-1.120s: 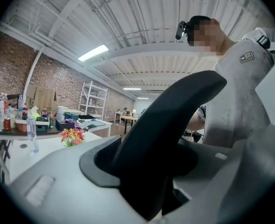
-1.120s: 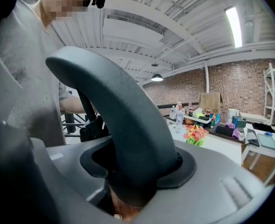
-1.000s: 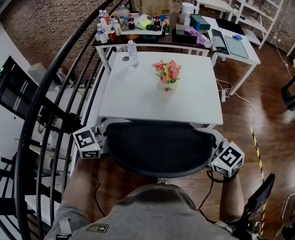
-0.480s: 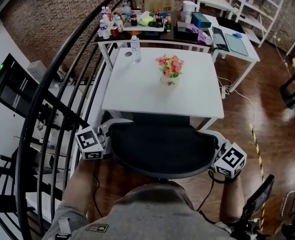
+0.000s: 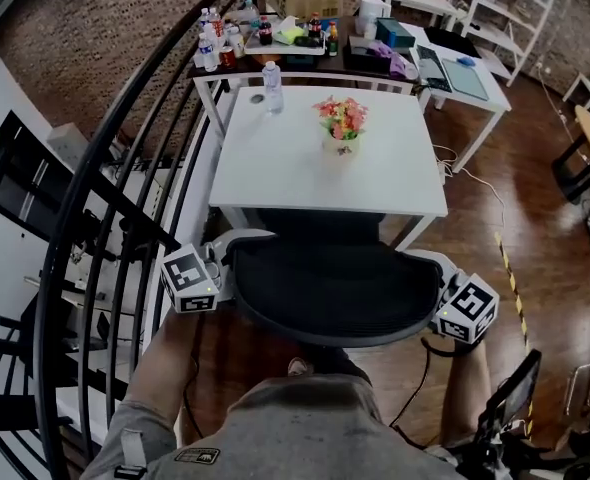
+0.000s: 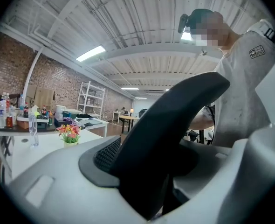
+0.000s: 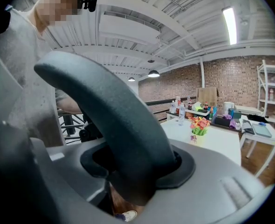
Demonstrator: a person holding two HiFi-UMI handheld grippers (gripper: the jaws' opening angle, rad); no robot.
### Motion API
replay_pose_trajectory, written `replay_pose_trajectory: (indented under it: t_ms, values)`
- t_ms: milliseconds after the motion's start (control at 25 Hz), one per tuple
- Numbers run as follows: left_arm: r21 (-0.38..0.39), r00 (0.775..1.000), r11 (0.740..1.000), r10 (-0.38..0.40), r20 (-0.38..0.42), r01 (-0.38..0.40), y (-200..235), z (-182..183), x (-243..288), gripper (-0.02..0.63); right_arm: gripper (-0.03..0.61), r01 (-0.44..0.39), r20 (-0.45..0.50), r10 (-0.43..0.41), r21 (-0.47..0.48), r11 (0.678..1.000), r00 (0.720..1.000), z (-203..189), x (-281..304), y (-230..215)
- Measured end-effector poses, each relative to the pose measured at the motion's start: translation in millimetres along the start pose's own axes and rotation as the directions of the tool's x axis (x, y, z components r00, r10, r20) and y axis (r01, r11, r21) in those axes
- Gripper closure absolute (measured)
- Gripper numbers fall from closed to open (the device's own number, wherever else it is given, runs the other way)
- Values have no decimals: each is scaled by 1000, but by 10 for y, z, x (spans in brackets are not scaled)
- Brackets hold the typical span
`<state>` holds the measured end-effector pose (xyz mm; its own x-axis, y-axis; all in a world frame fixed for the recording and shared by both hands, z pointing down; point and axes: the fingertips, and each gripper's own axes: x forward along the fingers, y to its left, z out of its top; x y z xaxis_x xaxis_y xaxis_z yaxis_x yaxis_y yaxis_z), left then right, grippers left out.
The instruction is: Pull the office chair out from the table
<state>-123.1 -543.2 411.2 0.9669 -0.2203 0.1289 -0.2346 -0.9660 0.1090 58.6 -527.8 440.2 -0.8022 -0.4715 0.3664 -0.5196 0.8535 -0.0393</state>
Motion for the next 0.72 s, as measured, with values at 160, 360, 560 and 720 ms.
replay_pose_trajectory:
  t_ms: [160,360,560,720]
  values:
    - [-4,1000,1000,-7,1,7,-117,-4,-61,365,356,-3,-3,3,8,1000,1000,-16,-43,152]
    - [2,1000,1000,-25,19,25,-355,-32,-91,374,356,-4,-8,5,24,1000,1000,-66,-189,334]
    - [-14,999,1000,-27,26,27,-595,-91,-142,379,360,-21,-11,21,29,999,1000,-126,-301,539]
    - [-23,1000,1000,-20,12,20,-816,-132,-171,374,365,-35,-12,35,29,999,999,-216,-395,730]
